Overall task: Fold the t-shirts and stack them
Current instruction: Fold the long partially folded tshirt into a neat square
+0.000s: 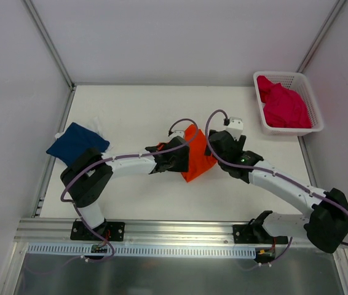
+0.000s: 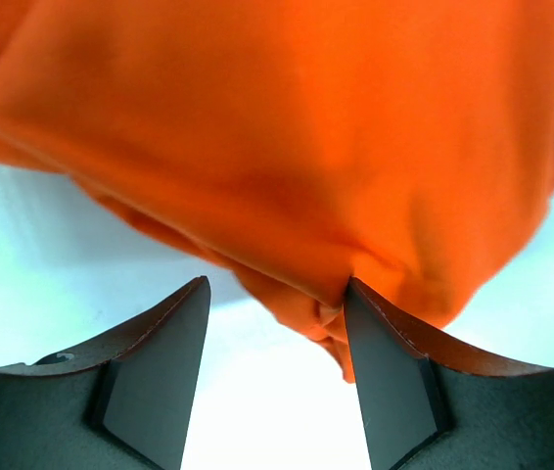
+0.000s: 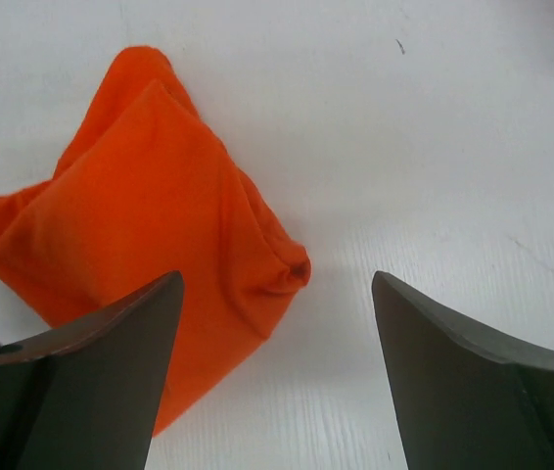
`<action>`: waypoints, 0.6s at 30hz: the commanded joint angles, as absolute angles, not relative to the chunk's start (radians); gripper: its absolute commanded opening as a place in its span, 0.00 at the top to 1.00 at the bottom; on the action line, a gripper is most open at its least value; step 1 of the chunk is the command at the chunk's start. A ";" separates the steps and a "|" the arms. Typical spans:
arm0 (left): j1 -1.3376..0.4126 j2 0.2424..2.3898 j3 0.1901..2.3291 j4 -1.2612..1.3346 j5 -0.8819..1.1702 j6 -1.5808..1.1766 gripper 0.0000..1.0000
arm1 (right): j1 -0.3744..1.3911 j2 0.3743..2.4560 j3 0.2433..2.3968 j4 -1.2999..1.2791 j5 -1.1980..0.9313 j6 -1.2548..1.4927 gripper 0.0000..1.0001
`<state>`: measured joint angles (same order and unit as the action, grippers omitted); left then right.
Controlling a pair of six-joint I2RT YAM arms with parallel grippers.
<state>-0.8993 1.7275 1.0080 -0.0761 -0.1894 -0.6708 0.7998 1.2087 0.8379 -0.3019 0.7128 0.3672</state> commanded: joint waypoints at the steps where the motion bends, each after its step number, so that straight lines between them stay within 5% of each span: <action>1: -0.899 1.675 1.040 -0.158 -0.284 -0.666 0.43 | 0.701 1.230 0.818 -0.128 0.477 0.258 0.18; 14: -0.877 1.649 0.968 -0.196 -0.370 -0.736 0.41 | 0.398 1.621 0.899 0.236 -0.136 0.198 0.18; 18: -0.876 1.617 0.919 -0.195 -0.396 -0.796 0.25 | 0.348 1.663 0.904 0.268 -0.199 0.192 0.18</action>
